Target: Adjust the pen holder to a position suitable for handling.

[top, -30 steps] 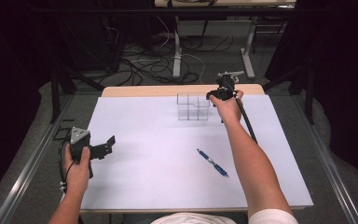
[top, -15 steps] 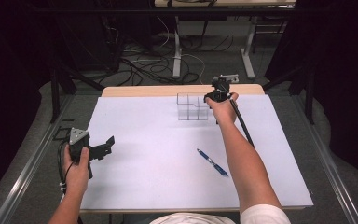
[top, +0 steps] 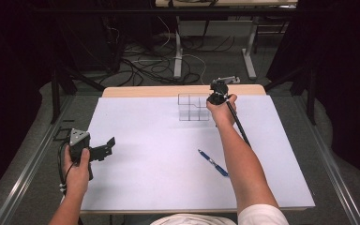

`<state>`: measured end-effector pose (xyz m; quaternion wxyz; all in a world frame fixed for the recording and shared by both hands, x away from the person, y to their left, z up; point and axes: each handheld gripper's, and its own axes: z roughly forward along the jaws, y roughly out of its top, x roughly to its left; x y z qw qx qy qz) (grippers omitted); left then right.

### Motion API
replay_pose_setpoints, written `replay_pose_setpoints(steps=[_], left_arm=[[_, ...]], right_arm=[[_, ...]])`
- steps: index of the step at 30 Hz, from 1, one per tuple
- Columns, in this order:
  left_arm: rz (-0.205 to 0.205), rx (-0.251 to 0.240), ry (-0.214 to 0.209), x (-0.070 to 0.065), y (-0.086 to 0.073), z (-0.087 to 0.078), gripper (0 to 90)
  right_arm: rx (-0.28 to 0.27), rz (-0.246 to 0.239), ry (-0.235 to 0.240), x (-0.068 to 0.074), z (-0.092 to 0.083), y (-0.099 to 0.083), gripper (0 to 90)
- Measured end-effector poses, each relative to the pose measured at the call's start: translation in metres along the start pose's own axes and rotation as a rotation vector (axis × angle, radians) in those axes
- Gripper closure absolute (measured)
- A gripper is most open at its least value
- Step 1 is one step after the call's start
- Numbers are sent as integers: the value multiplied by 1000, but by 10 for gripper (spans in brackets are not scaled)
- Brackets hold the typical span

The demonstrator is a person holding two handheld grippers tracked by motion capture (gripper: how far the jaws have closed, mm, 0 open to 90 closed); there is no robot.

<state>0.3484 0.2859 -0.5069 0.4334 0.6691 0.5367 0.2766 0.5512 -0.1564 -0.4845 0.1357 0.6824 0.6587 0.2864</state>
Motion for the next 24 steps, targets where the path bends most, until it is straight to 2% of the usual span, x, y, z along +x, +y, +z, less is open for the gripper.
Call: replay_pose_setpoints(steps=[4,10,17,24], left_arm=[[0,0,0,0,0,0,0],[0,-1,-1,0,0,0,0],[1,-4,0,-1,0,0,0],[6,0,-4,-2,0,0,0]], right_arm=[[-5,21,6,-1,-1,1,840],[3,37,-16,2,-2,1,846],[20,52,-18,4,-3,2,851],[41,13,-42,10,-5,1,863]])
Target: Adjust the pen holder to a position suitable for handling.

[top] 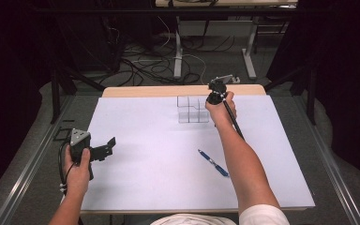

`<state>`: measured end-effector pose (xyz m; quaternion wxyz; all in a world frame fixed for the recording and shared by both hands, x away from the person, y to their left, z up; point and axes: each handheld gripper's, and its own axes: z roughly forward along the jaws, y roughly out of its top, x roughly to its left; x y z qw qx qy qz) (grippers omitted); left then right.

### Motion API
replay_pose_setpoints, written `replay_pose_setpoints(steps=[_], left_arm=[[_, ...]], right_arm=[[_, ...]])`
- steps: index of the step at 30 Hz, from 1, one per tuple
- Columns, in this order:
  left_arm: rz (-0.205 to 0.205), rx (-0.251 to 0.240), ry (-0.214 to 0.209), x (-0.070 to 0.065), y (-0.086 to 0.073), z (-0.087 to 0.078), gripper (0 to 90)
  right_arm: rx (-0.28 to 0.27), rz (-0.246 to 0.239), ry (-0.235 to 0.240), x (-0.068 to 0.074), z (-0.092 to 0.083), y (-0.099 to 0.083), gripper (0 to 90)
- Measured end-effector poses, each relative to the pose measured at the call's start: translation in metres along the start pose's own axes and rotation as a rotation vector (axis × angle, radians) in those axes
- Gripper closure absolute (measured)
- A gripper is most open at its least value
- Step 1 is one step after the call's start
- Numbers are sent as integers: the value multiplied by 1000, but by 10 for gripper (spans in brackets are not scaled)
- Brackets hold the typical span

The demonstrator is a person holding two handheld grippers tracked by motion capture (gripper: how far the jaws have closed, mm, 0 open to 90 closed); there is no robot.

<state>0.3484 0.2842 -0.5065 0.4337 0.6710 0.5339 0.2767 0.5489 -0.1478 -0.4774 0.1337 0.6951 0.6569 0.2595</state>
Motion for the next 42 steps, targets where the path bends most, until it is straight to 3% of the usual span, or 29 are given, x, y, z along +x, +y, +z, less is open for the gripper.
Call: replay_pose_setpoints(steps=[20,24,25,27,31,35,42], left_arm=[[5,-2,0,-1,1,1,0],[8,3,1,-1,1,1,0],[9,3,1,-1,1,1,0],[8,-1,-1,-2,1,1,0],[2,-4,-1,-2,1,1,0],[8,0,-1,-1,1,1,0],[10,1,-2,-2,1,2,0]], right_arm=[[79,-74,16,8,-17,-20,867],[101,-48,28,9,-24,-25,864],[107,-64,26,7,-25,-27,863],[110,-43,32,10,-26,-29,863],[127,-57,39,11,-29,-34,860],[136,-37,58,16,-31,-37,856],[204,-23,97,19,-31,-44,843]])
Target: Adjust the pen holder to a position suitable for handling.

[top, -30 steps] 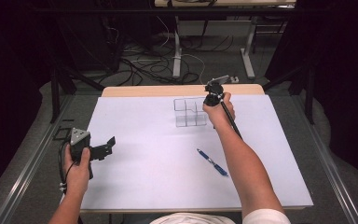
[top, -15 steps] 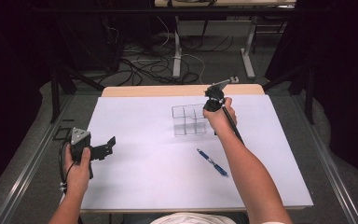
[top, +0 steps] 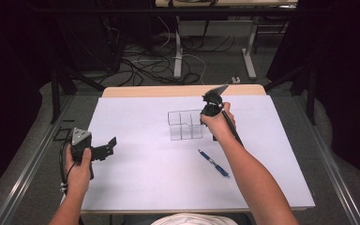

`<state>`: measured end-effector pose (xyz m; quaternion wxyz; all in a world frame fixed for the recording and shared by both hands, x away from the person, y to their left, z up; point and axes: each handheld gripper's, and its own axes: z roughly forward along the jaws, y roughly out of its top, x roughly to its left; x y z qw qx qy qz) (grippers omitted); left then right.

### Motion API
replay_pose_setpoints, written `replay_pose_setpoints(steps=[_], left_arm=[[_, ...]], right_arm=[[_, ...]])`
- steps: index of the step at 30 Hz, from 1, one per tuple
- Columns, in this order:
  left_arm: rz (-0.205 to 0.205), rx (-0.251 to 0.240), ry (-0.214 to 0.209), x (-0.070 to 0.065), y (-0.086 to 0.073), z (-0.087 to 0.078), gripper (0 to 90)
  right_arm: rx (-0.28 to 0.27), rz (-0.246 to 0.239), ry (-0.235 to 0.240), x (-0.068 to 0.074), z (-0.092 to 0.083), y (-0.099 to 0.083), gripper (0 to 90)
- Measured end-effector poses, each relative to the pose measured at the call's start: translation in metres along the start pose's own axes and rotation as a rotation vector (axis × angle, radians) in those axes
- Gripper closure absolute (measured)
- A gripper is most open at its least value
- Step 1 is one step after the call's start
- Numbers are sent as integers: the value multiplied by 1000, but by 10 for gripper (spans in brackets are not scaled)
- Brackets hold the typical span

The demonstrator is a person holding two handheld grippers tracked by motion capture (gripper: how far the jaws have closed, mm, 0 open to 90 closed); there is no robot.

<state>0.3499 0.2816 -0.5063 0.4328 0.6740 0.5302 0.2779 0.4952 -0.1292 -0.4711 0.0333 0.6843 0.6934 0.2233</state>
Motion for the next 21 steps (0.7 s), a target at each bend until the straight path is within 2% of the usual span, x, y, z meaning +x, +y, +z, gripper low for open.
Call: replay_pose_setpoints(steps=[4,7,8,9,10,11,12,13,15,16,18,20,21], left_arm=[[-4,-2,1,0,0,0,0],[-2,-4,1,0,0,1,0],[-3,-6,0,0,0,1,0],[-2,-5,-1,0,1,2,0],[-2,-5,-1,0,1,2,0],[-6,-9,-2,-1,1,3,0],[-2,-3,-4,-1,1,3,0],[-2,-3,-4,-1,1,3,0],[2,-4,-9,-2,2,5,0],[1,-1,-10,-3,2,6,0],[3,0,-10,-3,3,7,0],[9,4,-13,-4,3,9,0],[15,5,-10,-4,3,9,0]], right_arm=[[24,-15,25,1,0,-3,832],[45,4,54,2,-2,-5,821],[43,-24,68,0,-3,-6,818],[35,-12,83,0,-2,-7,816],[45,-5,81,1,-2,-8,813],[69,-23,75,0,-4,-9,811],[15,-19,118,-2,0,-12,807],[15,-19,118,-2,0,-12,807],[50,-14,111,-2,-4,-12,800],[51,-33,116,-5,-5,-13,799],[14,-21,157,-5,-6,-13,764],[18,-46,161,-7,-11,-12,734],[-8,-37,183,-6,-12,-12,719]])
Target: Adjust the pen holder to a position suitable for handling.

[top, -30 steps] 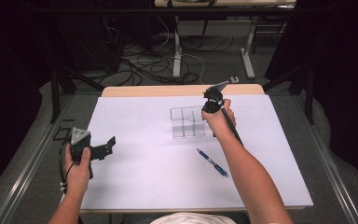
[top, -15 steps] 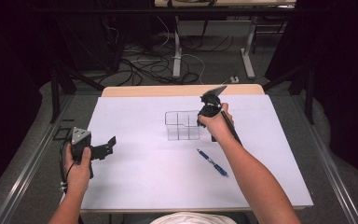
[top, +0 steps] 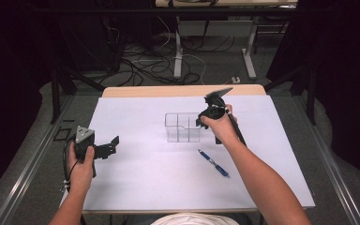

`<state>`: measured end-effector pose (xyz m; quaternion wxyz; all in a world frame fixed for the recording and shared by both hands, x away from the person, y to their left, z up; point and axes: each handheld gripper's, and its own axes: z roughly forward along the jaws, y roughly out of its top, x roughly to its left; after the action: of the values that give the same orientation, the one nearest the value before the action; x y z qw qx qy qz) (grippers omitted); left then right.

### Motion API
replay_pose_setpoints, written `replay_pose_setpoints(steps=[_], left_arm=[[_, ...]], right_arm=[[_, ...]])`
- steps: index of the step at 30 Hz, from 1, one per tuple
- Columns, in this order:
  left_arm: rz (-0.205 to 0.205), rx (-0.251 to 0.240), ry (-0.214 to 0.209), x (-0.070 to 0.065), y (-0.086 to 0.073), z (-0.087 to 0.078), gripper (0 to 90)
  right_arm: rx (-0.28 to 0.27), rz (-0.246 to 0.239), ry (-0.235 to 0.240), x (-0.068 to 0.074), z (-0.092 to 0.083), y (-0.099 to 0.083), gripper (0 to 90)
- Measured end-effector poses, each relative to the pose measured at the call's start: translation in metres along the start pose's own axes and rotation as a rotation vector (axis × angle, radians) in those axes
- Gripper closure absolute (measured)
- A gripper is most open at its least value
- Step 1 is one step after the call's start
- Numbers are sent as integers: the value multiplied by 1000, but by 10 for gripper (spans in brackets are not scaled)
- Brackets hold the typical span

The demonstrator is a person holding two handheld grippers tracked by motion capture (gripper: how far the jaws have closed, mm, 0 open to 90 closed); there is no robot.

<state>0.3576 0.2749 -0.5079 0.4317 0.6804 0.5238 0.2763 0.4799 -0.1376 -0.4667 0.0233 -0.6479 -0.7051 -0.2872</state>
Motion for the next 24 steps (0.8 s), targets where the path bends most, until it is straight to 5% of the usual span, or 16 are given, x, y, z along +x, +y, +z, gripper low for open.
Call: replay_pose_setpoints(steps=[12,24], left_arm=[[-5,0,2,1,0,2,0],[0,5,-1,1,-1,3,0]], right_arm=[[-56,-85,41,0,-9,-1,612],[-172,-286,32,1,-22,-5,356]])
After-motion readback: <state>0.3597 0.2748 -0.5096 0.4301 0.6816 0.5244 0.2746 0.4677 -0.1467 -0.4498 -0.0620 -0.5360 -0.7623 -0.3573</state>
